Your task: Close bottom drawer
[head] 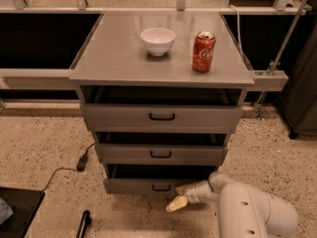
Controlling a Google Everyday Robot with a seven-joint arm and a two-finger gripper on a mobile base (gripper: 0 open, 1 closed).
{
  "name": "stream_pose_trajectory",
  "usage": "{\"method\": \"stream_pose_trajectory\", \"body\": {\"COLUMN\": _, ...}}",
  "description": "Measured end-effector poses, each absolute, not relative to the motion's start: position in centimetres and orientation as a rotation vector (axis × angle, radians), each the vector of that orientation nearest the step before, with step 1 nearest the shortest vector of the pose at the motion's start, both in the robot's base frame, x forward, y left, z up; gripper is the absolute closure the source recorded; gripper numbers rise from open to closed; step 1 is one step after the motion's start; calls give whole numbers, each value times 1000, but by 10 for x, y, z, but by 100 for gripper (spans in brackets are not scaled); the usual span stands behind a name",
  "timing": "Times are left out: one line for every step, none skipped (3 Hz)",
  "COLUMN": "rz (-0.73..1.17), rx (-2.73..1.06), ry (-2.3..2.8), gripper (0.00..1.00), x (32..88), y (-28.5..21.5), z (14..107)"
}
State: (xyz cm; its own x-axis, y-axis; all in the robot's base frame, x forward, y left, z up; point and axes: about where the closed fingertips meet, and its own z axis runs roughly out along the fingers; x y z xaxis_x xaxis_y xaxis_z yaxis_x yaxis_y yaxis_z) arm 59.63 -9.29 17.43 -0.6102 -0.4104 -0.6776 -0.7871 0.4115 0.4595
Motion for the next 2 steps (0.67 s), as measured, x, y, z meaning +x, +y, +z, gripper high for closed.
{"method": "stream_pose_trajectory", "body": {"rz": 916, "rx": -938, "ry": 2252, "gripper": 0, "x": 644, "y": -114, "z": 183}}
{"method": "stream_pose_trajectory", "body": {"rz": 916, "rx": -938, "ry": 2252, "gripper": 0, "x": 644, "y": -114, "z": 183}}
